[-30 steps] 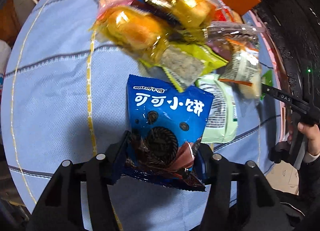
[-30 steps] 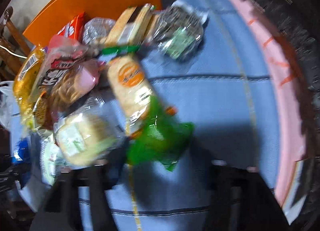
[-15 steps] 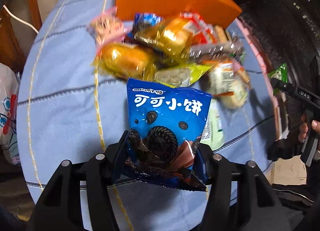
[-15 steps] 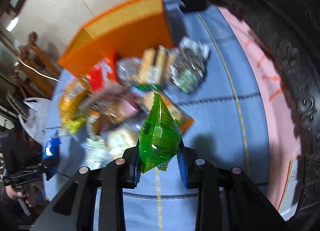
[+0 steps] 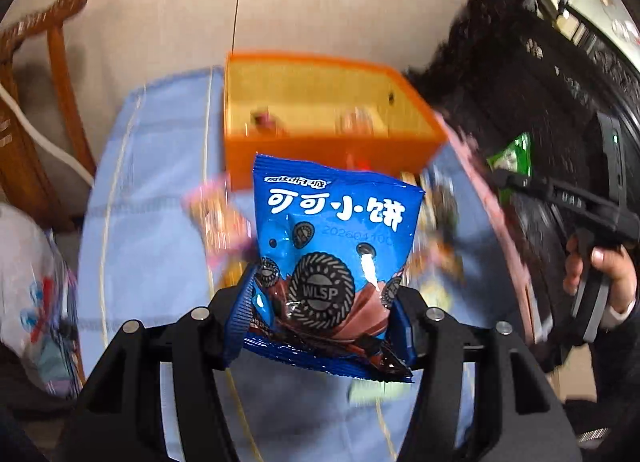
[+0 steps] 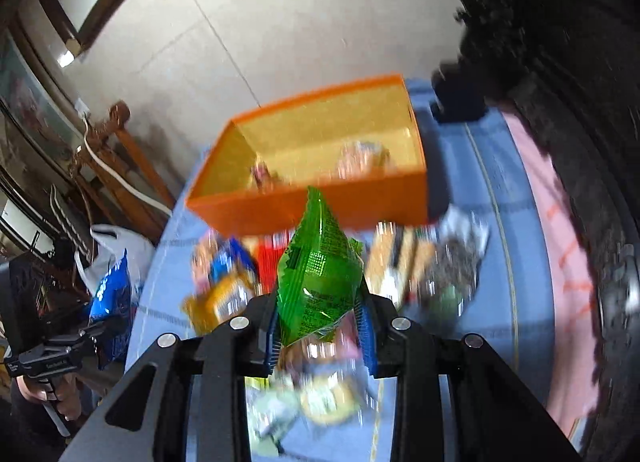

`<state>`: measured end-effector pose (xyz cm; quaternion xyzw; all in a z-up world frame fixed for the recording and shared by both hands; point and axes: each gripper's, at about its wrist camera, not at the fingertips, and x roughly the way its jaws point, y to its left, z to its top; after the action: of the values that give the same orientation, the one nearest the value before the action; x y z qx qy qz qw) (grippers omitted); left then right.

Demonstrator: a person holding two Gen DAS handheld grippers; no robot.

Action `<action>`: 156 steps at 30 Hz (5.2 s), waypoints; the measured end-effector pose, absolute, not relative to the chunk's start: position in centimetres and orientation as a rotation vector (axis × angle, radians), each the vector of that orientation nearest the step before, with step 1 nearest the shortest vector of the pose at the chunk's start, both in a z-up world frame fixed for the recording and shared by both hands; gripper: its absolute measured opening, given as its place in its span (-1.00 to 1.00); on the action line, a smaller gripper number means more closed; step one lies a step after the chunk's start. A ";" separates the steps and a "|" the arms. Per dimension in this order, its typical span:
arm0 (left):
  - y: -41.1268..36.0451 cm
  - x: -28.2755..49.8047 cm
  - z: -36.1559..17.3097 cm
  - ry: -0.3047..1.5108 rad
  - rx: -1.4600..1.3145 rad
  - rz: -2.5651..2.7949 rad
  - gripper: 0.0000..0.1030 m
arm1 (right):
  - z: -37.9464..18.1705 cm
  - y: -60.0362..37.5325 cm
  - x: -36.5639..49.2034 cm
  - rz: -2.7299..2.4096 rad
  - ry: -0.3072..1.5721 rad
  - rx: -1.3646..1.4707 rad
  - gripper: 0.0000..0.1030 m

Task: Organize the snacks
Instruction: 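Carry the blue bag and green packet into the orange box and release both, then grasp the yellow bun pack with the left tool while the right tool grasps the long bread roll, then carry both snacks over the orange box and open both tools to drop them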

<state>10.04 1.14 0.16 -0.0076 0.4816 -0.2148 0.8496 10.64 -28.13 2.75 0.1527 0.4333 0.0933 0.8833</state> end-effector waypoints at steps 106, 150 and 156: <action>8.4 9.6 -12.2 1.270 -0.024 -0.198 0.85 | -7.6 -28.5 6.1 0.158 1.193 0.322 -0.26; -7.3 28.0 -0.3 0.951 0.021 -0.385 0.21 | 0.7 -30.3 21.0 0.144 0.884 0.380 -0.25; -7.4 29.7 -2.5 0.975 0.068 -0.234 0.91 | -1.3 -30.0 23.0 0.091 0.934 0.454 0.49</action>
<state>29.66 -7.37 -2.52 0.0326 0.4672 -0.1121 0.8764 22.96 -29.98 -1.33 0.2169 0.4462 0.0434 0.8672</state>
